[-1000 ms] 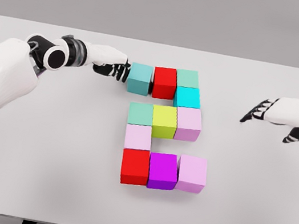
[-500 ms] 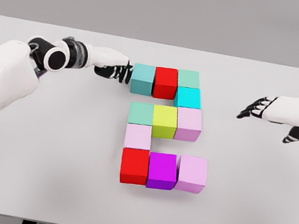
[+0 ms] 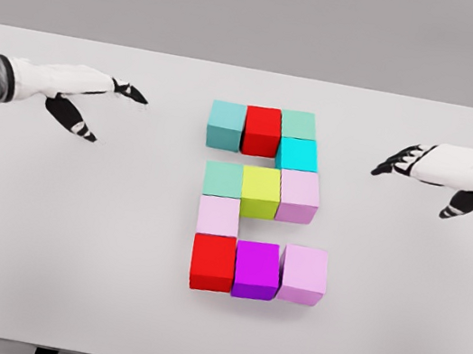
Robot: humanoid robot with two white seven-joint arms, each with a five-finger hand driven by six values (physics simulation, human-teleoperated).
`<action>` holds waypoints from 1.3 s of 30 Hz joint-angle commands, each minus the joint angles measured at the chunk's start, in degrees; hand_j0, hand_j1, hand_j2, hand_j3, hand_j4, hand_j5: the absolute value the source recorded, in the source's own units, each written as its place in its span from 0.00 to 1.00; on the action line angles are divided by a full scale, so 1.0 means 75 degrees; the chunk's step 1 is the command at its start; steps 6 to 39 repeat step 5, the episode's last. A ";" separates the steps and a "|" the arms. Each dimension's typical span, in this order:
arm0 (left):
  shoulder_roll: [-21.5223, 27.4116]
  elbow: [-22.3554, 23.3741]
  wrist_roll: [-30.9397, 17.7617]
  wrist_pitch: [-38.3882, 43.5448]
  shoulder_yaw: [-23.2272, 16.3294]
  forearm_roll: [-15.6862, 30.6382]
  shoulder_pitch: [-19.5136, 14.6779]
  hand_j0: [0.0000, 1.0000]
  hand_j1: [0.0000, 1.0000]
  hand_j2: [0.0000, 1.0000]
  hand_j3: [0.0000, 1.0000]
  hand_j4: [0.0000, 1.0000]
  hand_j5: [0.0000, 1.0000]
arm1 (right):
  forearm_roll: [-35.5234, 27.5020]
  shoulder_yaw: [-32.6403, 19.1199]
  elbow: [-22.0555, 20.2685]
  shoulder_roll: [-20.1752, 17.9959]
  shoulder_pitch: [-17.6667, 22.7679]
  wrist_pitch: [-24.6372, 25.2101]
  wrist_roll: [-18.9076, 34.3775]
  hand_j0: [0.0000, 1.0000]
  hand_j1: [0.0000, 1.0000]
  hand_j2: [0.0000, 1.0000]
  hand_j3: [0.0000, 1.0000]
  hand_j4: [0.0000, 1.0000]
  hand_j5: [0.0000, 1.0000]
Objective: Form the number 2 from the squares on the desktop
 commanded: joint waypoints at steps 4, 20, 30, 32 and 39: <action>0.0196 -0.0151 0.0003 -0.0386 0.0234 0.0196 0.0000 1.00 1.00 1.00 1.00 1.00 1.00 | -0.0033 -0.0021 0.0204 0.0204 0.0000 0.0015 -0.0001 1.00 1.00 1.00 1.00 1.00 1.00; 0.0173 -0.0151 0.0003 -0.0375 0.0223 0.0196 0.0000 1.00 1.00 1.00 1.00 1.00 1.00 | -0.0033 -0.0033 0.0239 0.0204 0.0000 0.0015 -0.0001 1.00 1.00 1.00 1.00 1.00 1.00; 0.0173 -0.0151 0.0003 -0.0375 0.0223 0.0196 0.0000 1.00 1.00 1.00 1.00 1.00 1.00 | -0.0033 -0.0033 0.0239 0.0204 0.0000 0.0015 -0.0001 1.00 1.00 1.00 1.00 1.00 1.00; 0.0173 -0.0151 0.0003 -0.0375 0.0223 0.0196 0.0000 1.00 1.00 1.00 1.00 1.00 1.00 | -0.0033 -0.0033 0.0239 0.0204 0.0000 0.0015 -0.0001 1.00 1.00 1.00 1.00 1.00 1.00; 0.0173 -0.0151 0.0003 -0.0375 0.0223 0.0196 0.0000 1.00 1.00 1.00 1.00 1.00 1.00 | -0.0033 -0.0033 0.0239 0.0204 0.0000 0.0015 -0.0001 1.00 1.00 1.00 1.00 1.00 1.00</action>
